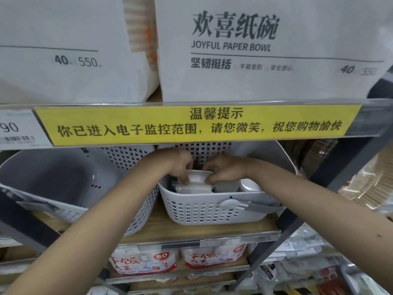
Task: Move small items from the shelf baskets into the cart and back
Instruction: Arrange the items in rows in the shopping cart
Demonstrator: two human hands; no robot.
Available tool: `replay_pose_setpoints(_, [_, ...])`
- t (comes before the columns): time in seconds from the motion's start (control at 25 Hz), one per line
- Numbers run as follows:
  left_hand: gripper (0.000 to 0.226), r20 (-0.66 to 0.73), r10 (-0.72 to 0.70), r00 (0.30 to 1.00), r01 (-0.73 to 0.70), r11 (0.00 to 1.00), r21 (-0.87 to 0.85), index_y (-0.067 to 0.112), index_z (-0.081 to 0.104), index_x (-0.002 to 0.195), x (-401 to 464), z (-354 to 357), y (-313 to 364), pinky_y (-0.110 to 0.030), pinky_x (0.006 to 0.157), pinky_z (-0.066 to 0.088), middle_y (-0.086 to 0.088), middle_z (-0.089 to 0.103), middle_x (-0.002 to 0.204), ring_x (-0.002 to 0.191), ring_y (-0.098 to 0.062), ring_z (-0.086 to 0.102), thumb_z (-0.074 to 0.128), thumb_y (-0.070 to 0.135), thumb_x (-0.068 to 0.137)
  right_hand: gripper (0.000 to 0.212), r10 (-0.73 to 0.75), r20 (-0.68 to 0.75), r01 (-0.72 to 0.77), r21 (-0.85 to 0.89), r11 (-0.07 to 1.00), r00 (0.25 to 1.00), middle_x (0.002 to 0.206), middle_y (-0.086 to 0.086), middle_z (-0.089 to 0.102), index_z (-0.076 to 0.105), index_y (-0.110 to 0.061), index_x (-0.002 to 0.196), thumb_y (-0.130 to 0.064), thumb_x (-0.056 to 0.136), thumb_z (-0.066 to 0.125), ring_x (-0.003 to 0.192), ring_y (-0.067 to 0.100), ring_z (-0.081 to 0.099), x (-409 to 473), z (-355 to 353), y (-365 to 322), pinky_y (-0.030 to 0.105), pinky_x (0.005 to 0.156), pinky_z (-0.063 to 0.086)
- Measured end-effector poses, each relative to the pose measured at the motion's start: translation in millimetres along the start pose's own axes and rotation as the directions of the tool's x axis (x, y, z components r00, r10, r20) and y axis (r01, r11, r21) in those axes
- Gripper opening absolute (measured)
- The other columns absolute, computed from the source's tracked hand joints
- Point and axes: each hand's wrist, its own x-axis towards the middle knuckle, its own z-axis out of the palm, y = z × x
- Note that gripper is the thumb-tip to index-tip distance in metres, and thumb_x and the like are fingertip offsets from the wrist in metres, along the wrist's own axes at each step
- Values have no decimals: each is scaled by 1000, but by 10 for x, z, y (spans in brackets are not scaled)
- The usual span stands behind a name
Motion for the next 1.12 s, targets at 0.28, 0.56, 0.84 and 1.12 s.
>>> replay_pose_setpoints(0.28, [43,67,-26,997,20,997,76,11,59,123,88,36,21,-29,81,44,-3,61,118,105,-21,56,67,31,86,32,-53,31,57,-154,986,998,116,6,62,62,-14,119,-27,90,63,108,23,54,97,43,-17,32,90,42])
replay_pose_setpoints(0.56, [40,61,-47,997,43,998,55,9,57,126,145,64,22,-29,83,42,-5,60,122,109,-22,55,63,26,90,28,-46,28,51,-173,984,999,82,-10,51,62,-13,111,-32,98,46,96,20,49,133,79,-5,29,81,36])
replay_pose_setpoints(0.84, [39,37,-52,998,48,993,110,7,58,122,160,93,29,-29,78,42,-7,60,120,107,-23,56,66,21,87,28,-41,-8,38,-209,977,999,93,4,59,64,-12,108,-34,97,49,94,19,50,147,124,-6,26,75,30])
replay_pose_setpoints(1.12, [27,-38,10,999,-5,991,134,6,61,115,67,118,-1,-30,71,43,-8,62,108,91,-21,55,57,18,92,21,-8,-54,0,-142,990,999,90,13,61,58,-9,81,-25,94,53,90,30,56,42,36,-34,35,80,42])
